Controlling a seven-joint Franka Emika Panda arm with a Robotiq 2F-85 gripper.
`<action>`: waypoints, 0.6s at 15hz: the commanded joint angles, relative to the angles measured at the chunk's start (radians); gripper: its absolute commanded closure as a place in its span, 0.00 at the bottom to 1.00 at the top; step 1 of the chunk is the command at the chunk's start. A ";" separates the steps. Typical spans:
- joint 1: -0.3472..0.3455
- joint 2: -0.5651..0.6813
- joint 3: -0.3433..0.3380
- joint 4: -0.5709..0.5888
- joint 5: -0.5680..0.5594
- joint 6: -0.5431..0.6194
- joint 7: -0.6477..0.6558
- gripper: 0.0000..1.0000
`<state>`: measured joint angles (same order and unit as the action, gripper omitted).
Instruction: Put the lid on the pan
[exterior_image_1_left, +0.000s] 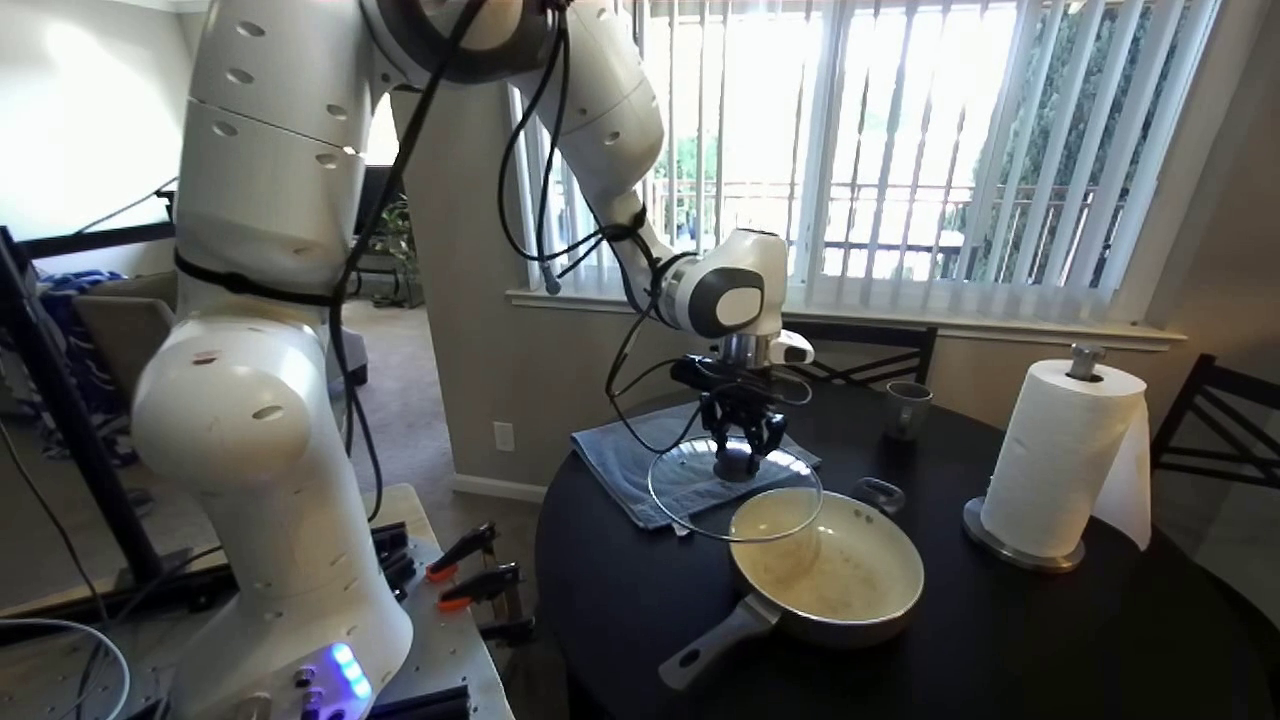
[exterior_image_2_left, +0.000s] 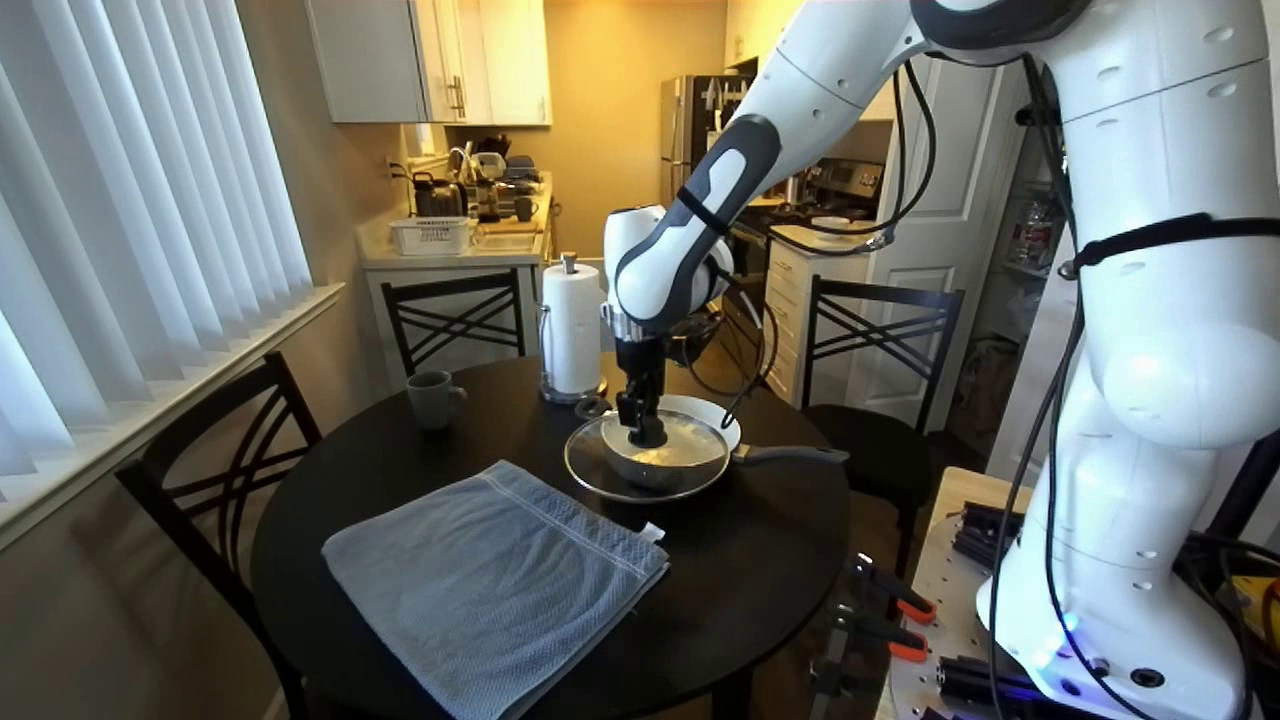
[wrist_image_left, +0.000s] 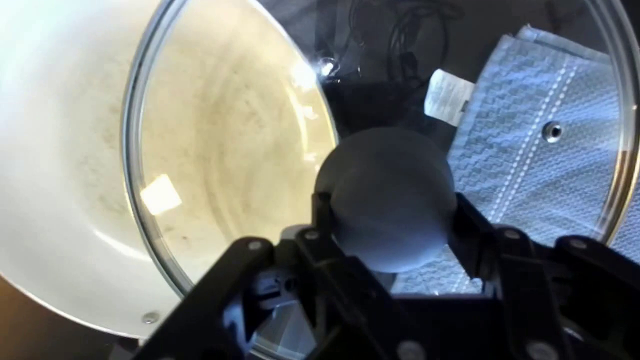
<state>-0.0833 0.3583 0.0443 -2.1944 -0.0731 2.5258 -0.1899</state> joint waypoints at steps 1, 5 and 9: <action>-0.007 -0.075 -0.024 0.008 0.016 -0.064 -0.011 0.67; 0.013 -0.034 -0.073 0.141 -0.015 -0.212 0.063 0.67; -0.016 0.043 -0.084 0.269 0.028 -0.304 0.046 0.67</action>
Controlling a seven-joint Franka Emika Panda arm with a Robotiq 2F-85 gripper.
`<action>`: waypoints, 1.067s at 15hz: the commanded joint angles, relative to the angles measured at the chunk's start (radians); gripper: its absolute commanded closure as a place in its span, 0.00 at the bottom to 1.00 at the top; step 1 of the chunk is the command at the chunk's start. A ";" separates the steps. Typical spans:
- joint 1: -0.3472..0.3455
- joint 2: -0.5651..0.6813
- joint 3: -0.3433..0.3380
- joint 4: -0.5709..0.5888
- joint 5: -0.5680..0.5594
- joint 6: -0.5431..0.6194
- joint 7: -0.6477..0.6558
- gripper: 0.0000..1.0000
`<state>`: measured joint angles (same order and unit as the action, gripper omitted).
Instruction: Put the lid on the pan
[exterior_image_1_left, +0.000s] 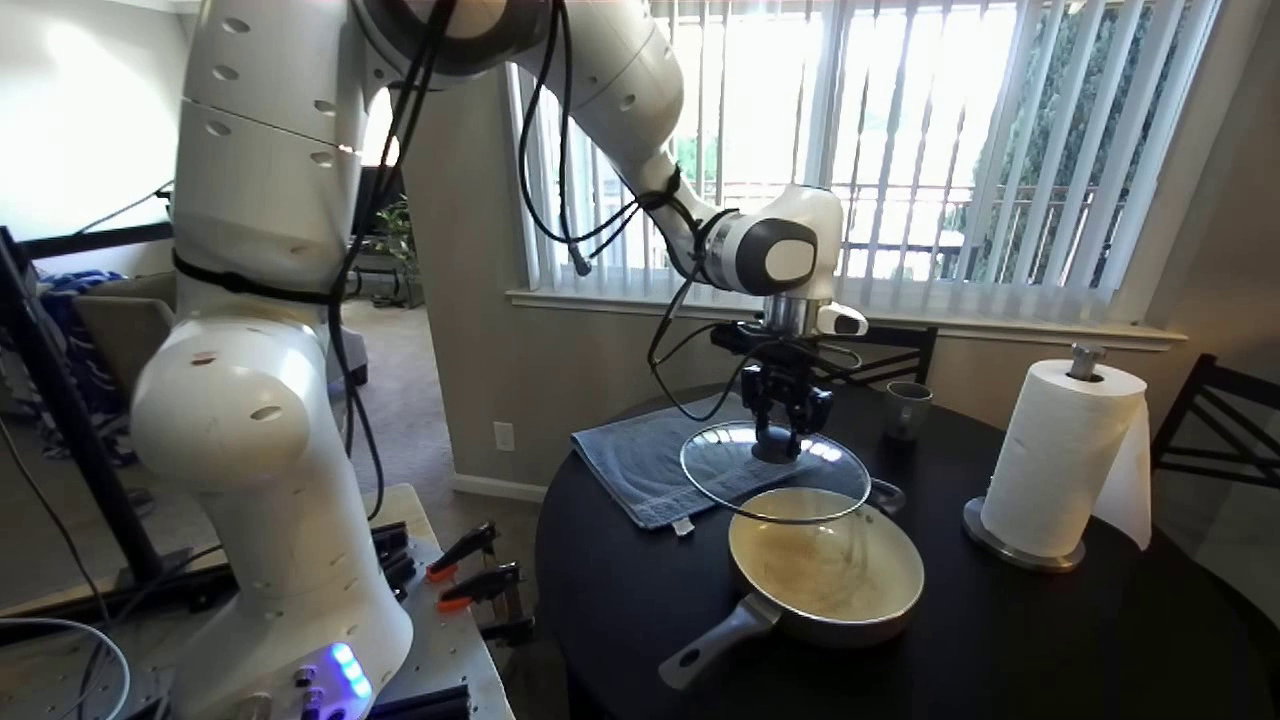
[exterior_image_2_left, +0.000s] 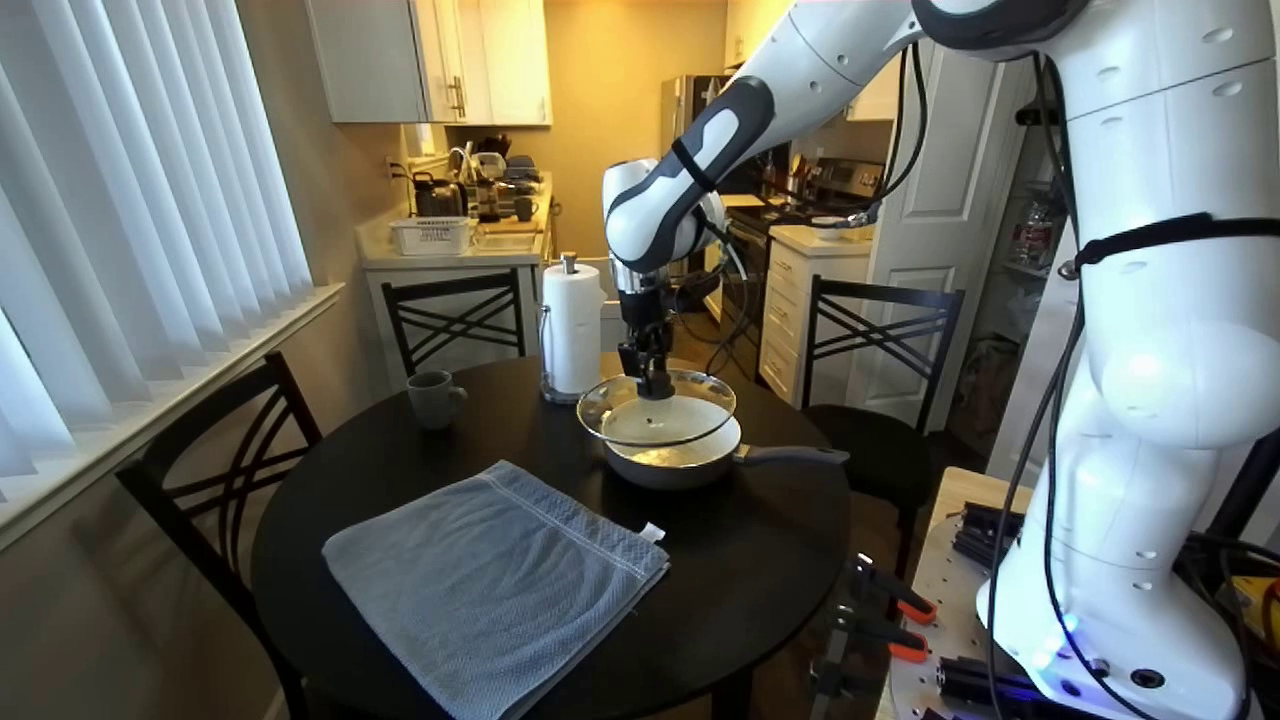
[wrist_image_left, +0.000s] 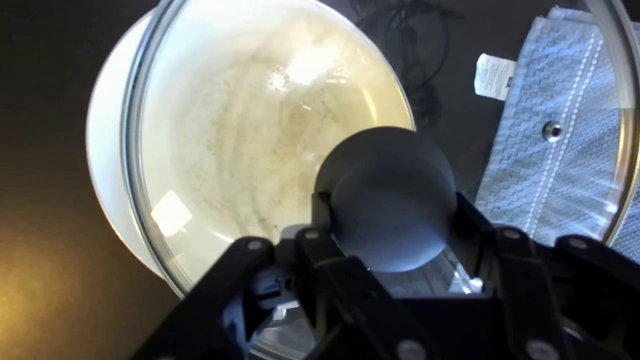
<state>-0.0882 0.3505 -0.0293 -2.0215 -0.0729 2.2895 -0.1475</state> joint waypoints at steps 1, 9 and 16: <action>-0.018 0.075 -0.013 0.122 0.036 -0.078 -0.003 0.67; -0.105 0.244 0.002 0.158 0.145 0.006 -0.039 0.67; -0.113 0.162 -0.009 0.011 0.175 0.182 -0.010 0.67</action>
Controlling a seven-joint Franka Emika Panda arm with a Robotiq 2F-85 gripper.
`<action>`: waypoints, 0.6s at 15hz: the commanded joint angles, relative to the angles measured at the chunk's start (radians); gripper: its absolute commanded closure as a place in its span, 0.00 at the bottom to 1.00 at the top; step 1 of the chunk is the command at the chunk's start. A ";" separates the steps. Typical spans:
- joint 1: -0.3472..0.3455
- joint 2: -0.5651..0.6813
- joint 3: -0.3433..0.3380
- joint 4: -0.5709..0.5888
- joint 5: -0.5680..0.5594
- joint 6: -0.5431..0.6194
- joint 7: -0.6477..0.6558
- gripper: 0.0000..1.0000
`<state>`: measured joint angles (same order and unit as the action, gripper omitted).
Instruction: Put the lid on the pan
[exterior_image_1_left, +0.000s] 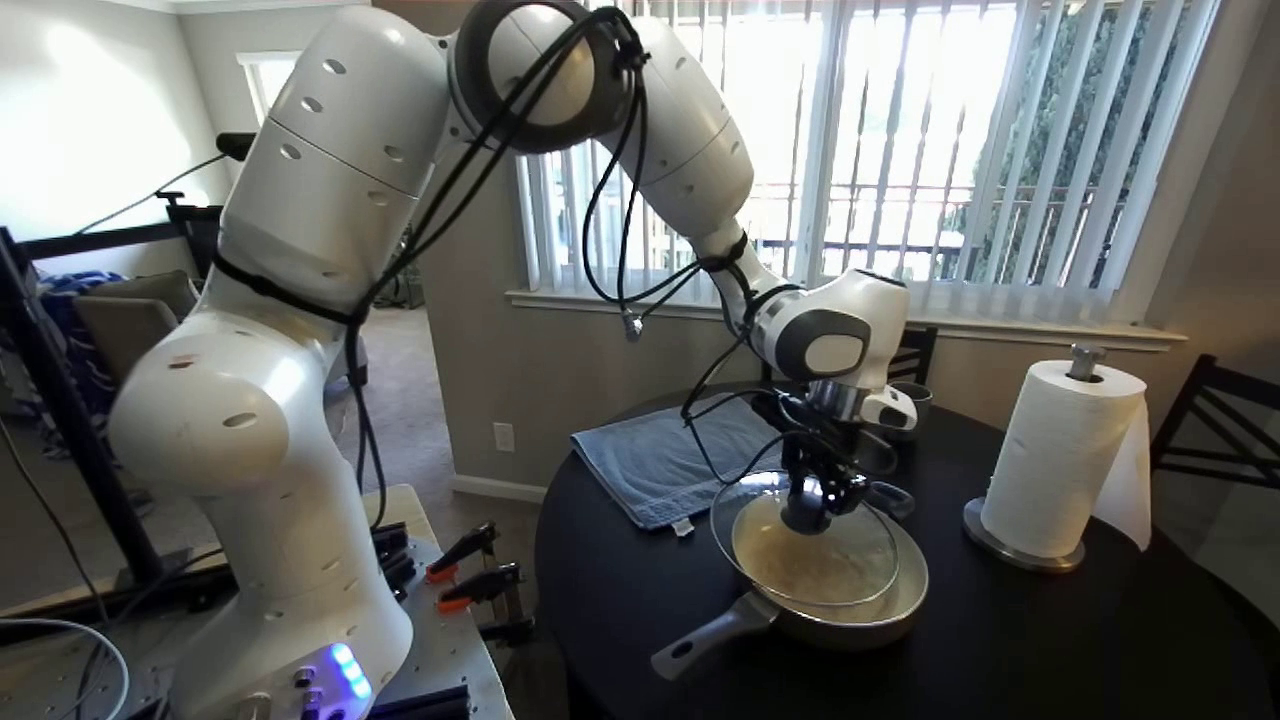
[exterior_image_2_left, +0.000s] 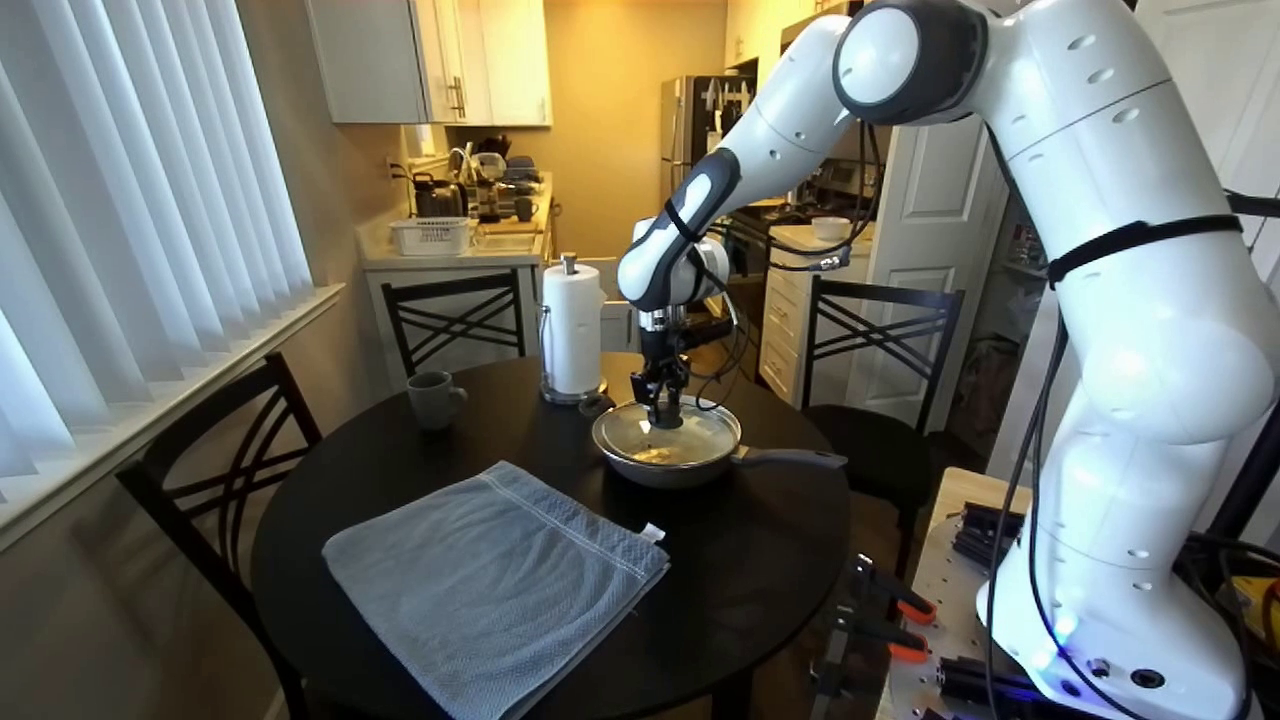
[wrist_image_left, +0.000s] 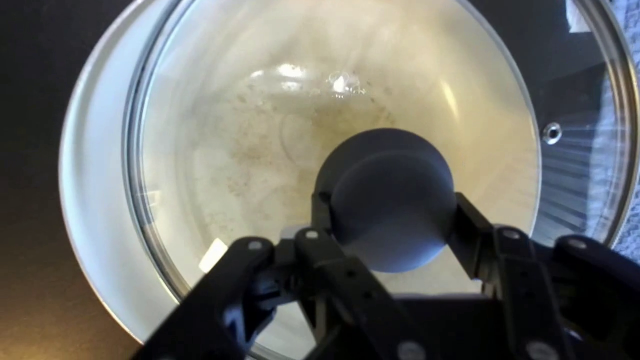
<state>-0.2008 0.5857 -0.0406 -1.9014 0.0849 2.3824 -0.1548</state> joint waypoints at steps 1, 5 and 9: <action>0.008 -0.089 -0.003 -0.134 0.008 0.116 0.010 0.67; 0.070 -0.152 -0.047 -0.224 -0.053 0.183 0.101 0.67; 0.133 -0.196 -0.079 -0.270 -0.118 0.193 0.194 0.67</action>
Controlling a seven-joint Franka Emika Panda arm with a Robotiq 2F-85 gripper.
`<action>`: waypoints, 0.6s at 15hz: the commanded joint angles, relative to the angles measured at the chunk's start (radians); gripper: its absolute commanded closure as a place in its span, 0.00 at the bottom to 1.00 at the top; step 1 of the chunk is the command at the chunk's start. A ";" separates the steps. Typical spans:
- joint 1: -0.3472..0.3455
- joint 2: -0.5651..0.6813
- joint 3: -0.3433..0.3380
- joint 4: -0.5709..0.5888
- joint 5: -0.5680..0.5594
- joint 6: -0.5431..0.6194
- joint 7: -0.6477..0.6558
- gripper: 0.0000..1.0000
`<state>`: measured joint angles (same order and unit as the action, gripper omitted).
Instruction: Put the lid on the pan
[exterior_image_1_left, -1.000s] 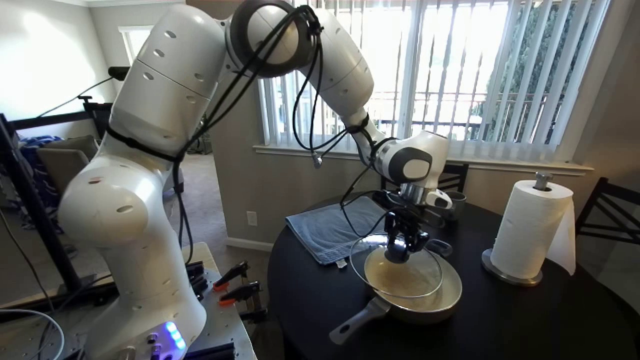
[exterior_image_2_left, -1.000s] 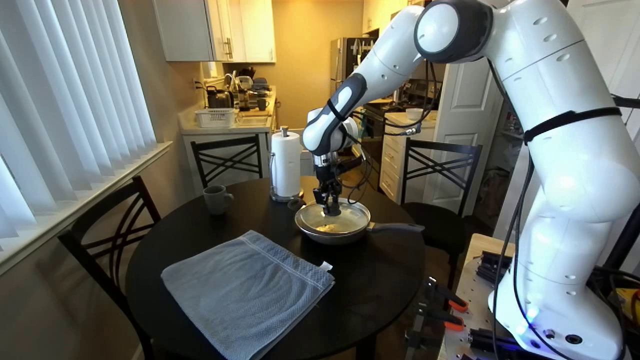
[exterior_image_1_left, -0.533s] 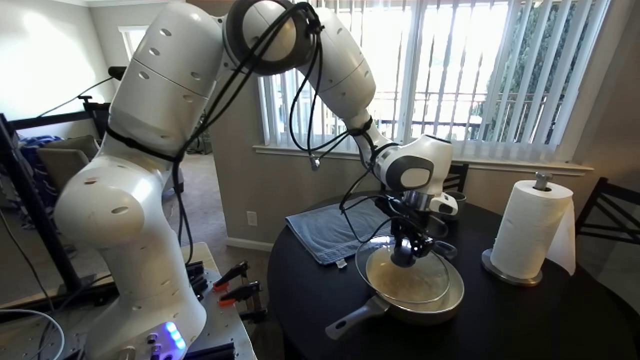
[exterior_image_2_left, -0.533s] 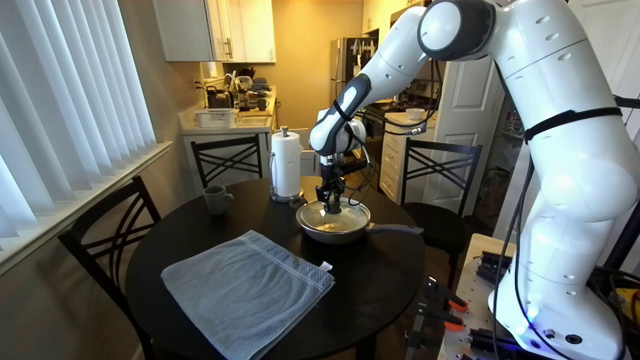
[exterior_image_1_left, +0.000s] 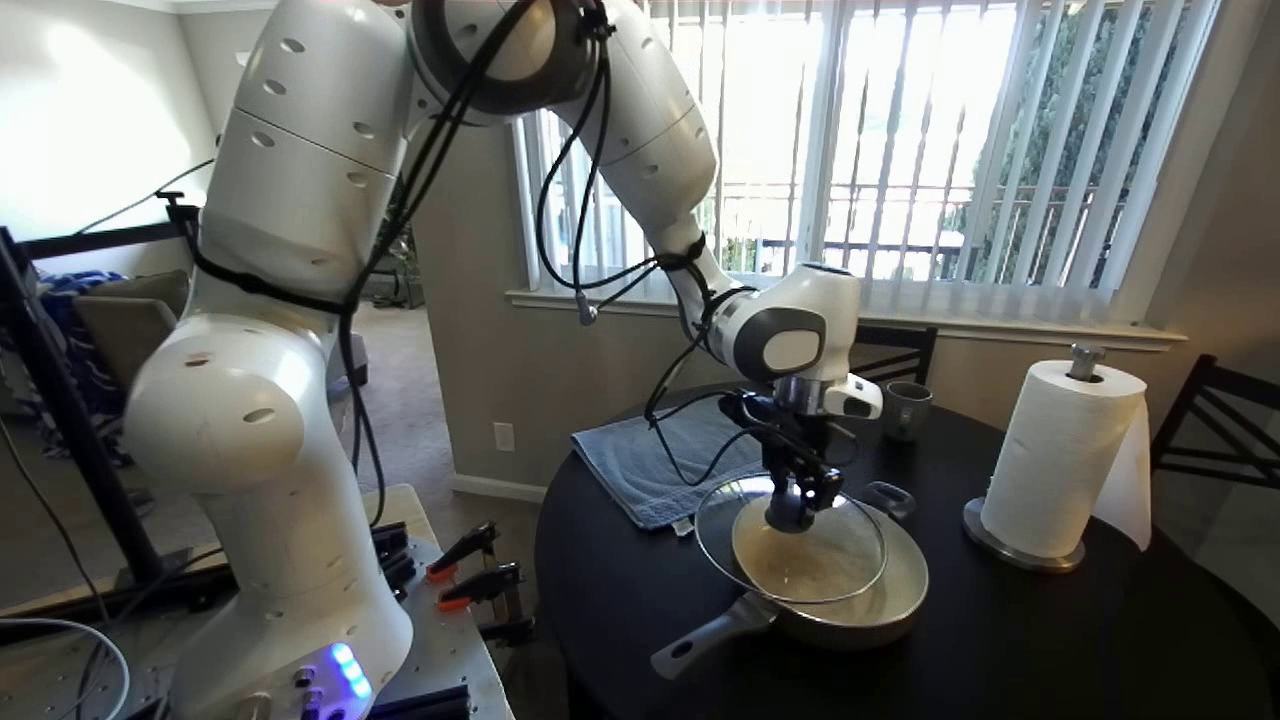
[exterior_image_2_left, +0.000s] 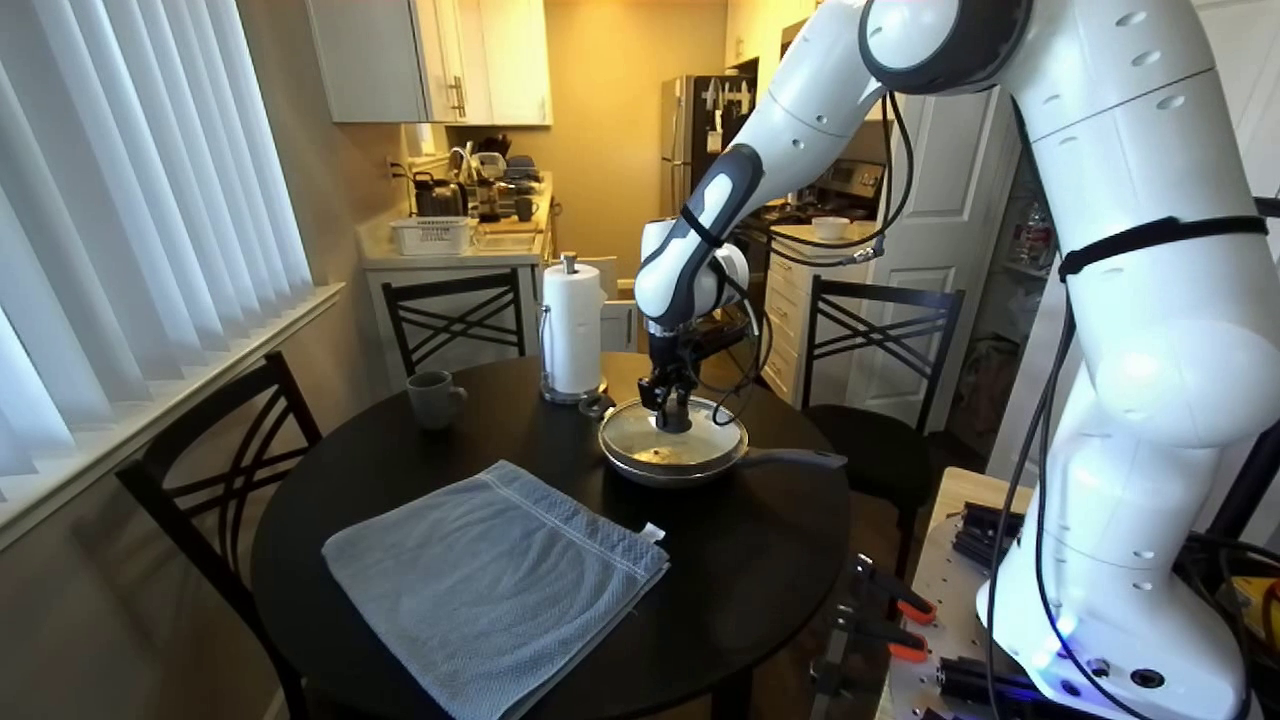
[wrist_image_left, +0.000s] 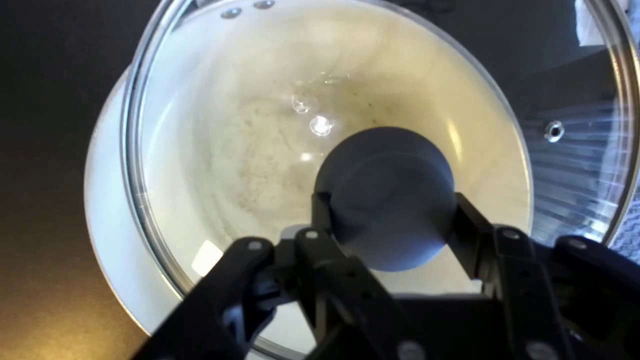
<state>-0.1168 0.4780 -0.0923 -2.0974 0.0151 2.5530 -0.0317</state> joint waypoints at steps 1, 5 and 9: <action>0.064 -0.094 -0.033 -0.074 -0.063 0.016 0.093 0.67; 0.041 -0.087 -0.012 -0.028 -0.032 -0.030 0.065 0.67; 0.018 -0.074 -0.022 0.012 -0.014 -0.080 0.071 0.67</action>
<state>-0.0788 0.4336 -0.1097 -2.1062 -0.0135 2.5363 0.0325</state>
